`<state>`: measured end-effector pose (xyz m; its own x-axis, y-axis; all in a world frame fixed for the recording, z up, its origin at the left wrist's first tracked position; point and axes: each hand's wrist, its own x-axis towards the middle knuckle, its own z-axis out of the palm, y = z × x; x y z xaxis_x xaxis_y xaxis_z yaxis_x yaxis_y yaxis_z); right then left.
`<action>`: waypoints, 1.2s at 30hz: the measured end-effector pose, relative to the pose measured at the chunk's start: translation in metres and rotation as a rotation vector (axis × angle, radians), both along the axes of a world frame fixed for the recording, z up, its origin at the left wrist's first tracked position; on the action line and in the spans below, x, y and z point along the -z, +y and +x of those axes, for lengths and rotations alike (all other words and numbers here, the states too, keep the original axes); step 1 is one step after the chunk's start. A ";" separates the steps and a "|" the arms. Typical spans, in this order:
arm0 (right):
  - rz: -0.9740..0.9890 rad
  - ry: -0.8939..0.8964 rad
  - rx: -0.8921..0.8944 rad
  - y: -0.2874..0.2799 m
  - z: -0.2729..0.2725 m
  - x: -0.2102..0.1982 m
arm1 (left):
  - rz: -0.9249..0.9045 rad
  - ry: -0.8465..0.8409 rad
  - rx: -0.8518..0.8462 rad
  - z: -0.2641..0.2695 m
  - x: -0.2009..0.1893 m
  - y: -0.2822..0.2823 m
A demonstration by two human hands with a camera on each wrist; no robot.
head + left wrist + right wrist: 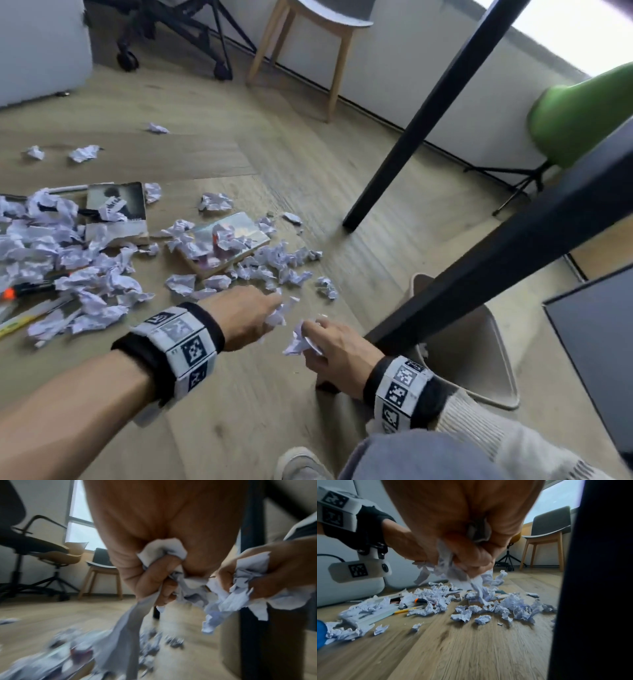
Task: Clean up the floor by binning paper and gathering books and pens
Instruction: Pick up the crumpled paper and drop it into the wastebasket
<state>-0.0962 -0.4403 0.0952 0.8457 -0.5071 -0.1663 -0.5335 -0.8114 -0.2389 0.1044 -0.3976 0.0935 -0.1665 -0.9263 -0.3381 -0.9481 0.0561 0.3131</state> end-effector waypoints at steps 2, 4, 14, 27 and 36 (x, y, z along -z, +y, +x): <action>-0.004 -0.047 -0.022 0.005 -0.023 -0.013 | -0.035 0.059 0.056 -0.019 -0.012 -0.003; 0.008 -0.095 -0.014 0.010 -0.048 -0.027 | -0.073 0.126 0.115 -0.038 -0.022 -0.004; -0.212 -0.314 0.376 0.022 -0.190 -0.088 | -0.402 0.462 0.404 -0.192 -0.086 -0.012; 0.027 0.110 0.741 -0.101 -0.224 -0.047 | -0.203 0.275 -0.158 -0.292 -0.046 -0.087; -0.131 -0.066 0.757 -0.085 -0.231 -0.067 | -0.151 0.284 -0.021 -0.269 -0.039 -0.077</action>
